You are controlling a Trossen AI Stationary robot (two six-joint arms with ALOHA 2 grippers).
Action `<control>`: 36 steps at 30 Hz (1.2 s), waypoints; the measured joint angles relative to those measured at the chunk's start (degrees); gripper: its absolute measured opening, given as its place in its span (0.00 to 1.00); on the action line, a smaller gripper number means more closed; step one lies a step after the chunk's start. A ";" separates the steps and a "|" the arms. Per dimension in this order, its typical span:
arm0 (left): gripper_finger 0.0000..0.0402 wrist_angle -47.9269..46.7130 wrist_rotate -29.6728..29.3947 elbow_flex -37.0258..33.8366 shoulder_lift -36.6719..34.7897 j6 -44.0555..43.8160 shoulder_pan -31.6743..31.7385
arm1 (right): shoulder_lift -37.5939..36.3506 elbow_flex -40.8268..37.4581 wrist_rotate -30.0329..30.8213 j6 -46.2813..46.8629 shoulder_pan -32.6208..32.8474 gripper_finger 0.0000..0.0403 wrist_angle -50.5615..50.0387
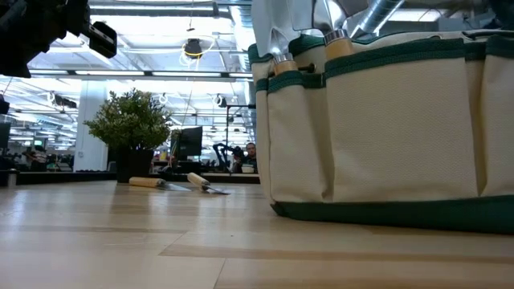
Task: Pick & Place Garden tools in Gardening bag
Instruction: Put the green shear scissors into the yellow gardening bag
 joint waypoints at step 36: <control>0.04 -0.01 0.02 0.00 0.00 0.00 -0.02 | 0.02 -3.73 3.19 -5.87 -3.64 0.12 12.58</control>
